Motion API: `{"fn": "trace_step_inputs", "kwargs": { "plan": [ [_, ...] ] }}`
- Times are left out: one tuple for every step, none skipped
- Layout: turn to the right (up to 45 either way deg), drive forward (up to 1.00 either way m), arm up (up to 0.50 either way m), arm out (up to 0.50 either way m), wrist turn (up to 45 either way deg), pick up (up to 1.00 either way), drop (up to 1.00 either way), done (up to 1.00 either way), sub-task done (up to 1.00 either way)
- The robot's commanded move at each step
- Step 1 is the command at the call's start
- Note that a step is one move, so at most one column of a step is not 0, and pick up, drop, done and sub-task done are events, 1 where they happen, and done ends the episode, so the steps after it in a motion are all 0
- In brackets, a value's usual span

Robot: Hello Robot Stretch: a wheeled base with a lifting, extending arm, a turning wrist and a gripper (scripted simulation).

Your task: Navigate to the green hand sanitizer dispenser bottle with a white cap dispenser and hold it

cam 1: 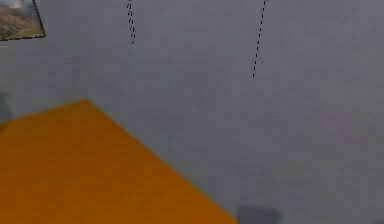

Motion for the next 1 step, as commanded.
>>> {"fn": "trace_step_inputs", "kwargs": {
  "plan": [
    [0.0,0.0,0.0,0.0,45.0,0.0,0.0,0.0,0.0]
  ]
}}
